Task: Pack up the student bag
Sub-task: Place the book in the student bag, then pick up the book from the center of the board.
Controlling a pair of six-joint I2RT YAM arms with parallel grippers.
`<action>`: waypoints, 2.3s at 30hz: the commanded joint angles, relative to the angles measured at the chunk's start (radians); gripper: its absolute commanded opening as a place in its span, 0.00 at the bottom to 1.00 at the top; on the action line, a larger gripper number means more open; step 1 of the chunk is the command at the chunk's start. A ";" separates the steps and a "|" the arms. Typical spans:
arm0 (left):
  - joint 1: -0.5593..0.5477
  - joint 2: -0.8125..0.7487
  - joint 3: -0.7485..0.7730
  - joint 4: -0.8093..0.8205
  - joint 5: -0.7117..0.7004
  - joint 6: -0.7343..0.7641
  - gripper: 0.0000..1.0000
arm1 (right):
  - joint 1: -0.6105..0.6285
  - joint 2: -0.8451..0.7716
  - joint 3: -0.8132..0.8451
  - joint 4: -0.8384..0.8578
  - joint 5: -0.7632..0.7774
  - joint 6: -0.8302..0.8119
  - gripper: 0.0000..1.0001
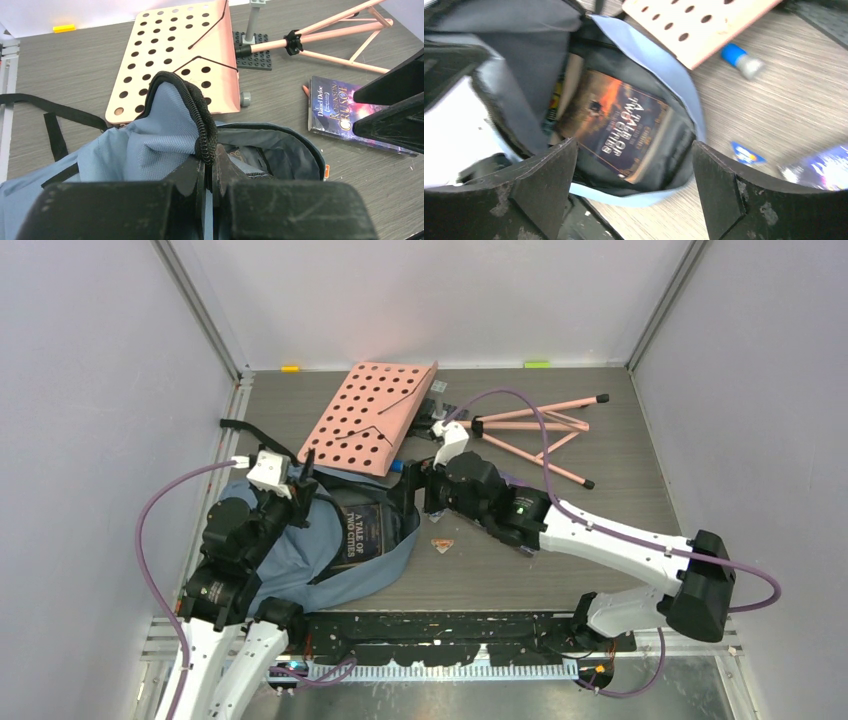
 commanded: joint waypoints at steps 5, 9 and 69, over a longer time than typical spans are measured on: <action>-0.002 0.014 0.007 0.105 0.075 0.006 0.00 | -0.104 -0.111 -0.031 -0.344 0.260 0.012 0.97; -0.002 0.024 0.005 0.107 0.115 -0.004 0.00 | -0.251 -0.183 -0.121 -0.483 0.243 0.079 0.97; -0.005 -0.006 -0.009 0.127 0.175 -0.037 0.00 | -0.072 0.646 0.106 -0.373 0.659 -0.669 0.09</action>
